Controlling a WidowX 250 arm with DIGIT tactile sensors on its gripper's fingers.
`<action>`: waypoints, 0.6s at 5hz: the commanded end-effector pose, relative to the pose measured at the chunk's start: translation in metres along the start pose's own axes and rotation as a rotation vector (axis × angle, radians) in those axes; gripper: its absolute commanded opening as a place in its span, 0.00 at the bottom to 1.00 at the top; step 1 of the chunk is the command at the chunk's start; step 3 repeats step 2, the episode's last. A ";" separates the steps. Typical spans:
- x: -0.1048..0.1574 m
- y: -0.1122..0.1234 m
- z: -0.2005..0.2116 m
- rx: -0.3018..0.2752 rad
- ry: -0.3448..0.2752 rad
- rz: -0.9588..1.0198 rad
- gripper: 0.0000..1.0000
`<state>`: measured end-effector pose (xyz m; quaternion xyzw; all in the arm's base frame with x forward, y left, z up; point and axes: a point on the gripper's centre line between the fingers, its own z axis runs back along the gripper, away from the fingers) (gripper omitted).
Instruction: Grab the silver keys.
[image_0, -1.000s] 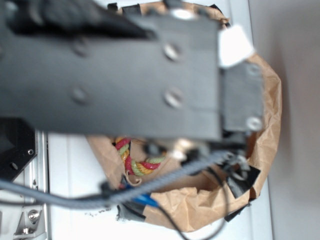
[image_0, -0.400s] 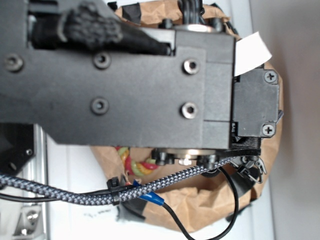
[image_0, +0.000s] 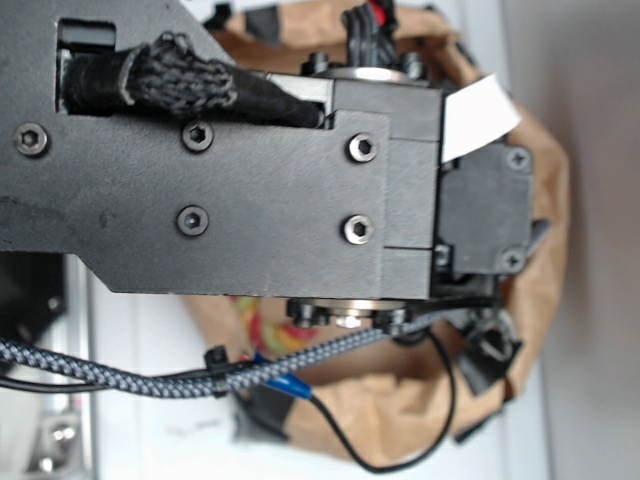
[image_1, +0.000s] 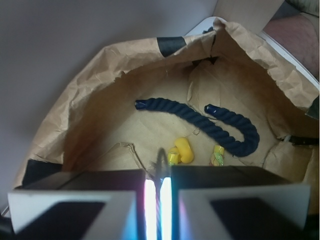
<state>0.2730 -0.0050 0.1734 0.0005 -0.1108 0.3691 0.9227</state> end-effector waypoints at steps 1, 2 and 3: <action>0.012 0.011 0.016 -0.030 -0.025 0.050 0.00; 0.010 0.007 0.017 -0.031 -0.018 0.060 0.00; 0.010 0.007 0.017 -0.031 -0.018 0.060 0.00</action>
